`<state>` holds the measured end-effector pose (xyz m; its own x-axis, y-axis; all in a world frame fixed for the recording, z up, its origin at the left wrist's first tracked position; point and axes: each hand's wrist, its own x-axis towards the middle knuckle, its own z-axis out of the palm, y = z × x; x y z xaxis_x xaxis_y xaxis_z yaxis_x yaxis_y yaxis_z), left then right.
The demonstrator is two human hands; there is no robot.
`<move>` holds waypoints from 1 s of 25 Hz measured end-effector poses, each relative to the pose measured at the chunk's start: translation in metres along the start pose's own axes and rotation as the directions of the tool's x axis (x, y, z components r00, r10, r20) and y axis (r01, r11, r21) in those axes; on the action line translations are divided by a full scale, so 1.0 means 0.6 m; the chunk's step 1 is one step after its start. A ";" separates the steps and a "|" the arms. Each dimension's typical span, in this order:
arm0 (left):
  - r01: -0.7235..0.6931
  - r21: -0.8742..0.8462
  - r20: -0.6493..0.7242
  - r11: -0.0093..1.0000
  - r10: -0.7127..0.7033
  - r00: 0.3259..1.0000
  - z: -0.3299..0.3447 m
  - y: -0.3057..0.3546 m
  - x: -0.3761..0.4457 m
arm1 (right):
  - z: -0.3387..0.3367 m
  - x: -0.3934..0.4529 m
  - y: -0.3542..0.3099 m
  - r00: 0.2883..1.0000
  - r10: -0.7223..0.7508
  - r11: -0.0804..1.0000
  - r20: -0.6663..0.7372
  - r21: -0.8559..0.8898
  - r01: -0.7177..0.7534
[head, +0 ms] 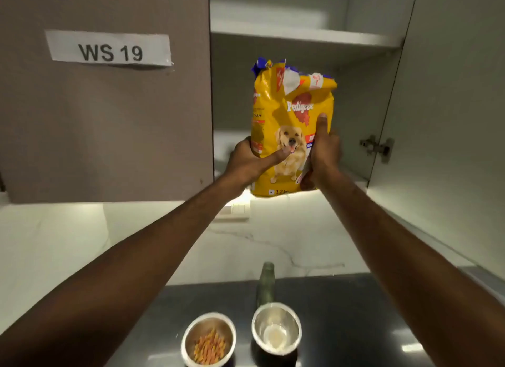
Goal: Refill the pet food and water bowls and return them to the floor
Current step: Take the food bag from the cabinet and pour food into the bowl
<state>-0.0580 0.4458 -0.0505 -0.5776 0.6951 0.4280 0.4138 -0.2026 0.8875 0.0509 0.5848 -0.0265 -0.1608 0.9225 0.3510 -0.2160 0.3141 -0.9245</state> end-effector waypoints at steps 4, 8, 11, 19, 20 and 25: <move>0.067 -0.002 0.021 0.998 -0.066 0.998 -0.029 -0.030 -0.152 | -0.043 -0.166 0.022 0.997 0.058 0.996 -0.047 -0.059 -0.061; 0.184 0.012 0.099 0.983 -0.184 0.978 -0.049 -0.181 -0.306 | -0.078 -0.334 0.178 0.985 0.172 0.979 -0.008 -0.109 -0.172; 0.379 0.025 0.189 0.925 -0.377 0.907 -0.059 -0.329 -0.403 | -0.095 -0.435 0.332 0.946 0.322 0.943 0.025 -0.092 -0.319; 0.671 -0.003 0.247 0.742 -0.650 0.719 -0.045 -0.590 -0.512 | -0.114 -0.520 0.608 0.814 0.553 0.832 0.181 -0.071 -0.550; 0.686 -0.005 0.252 0.728 -0.663 0.705 -0.043 -0.607 -0.519 | -0.120 -0.520 0.626 0.811 0.553 0.833 0.191 -0.088 -0.547; 0.673 0.068 0.261 0.737 -0.664 0.701 -0.024 -0.668 -0.543 | -0.165 -0.514 0.705 0.724 0.587 0.797 0.362 -0.102 -0.595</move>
<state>-0.0455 0.2905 -0.5432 -0.4960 0.8016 -0.3337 -0.0361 0.3650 0.9303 0.1046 0.4552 -0.5403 -0.5916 0.7714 -0.2346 0.0219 -0.2755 -0.9611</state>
